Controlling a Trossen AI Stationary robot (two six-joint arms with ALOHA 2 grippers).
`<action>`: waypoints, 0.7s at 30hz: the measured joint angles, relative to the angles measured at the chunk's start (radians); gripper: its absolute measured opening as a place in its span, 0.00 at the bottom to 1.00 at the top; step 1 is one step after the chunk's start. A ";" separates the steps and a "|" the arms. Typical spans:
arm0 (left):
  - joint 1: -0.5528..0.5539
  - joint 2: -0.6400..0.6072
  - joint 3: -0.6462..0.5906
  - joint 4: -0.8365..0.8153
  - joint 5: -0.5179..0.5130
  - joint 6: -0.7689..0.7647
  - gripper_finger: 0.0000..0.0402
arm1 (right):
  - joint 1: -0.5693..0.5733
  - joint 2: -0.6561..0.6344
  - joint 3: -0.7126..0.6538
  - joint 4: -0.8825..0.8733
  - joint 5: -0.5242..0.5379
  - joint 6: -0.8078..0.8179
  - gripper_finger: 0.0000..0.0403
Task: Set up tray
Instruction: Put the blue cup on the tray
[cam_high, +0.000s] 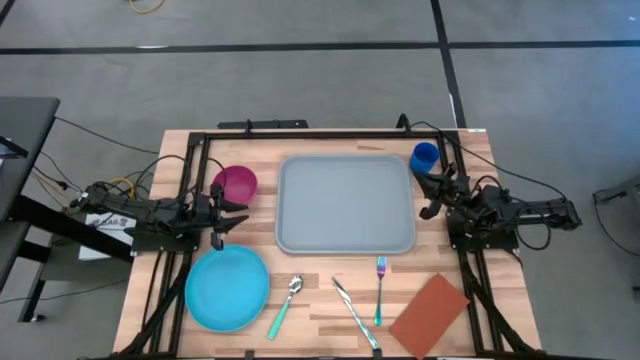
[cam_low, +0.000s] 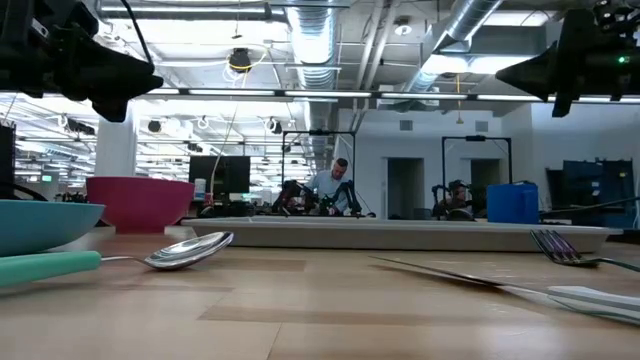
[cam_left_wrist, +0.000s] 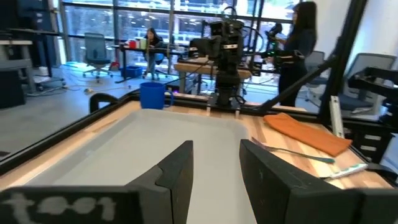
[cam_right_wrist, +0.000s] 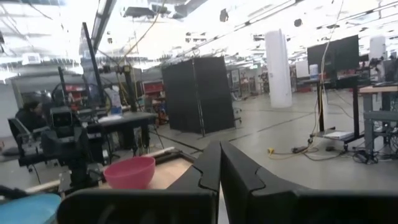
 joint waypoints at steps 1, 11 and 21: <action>0.000 0.000 0.000 0.000 -0.020 -0.001 0.30 | -0.002 0.000 0.000 0.016 0.000 -0.003 0.00; 0.000 0.000 0.000 0.002 -0.113 -0.125 0.30 | -0.014 0.000 0.037 0.023 -0.055 -0.007 0.10; 0.000 0.000 0.000 0.054 -0.212 -0.124 0.30 | -0.048 0.041 0.113 -0.089 0.139 -0.166 0.35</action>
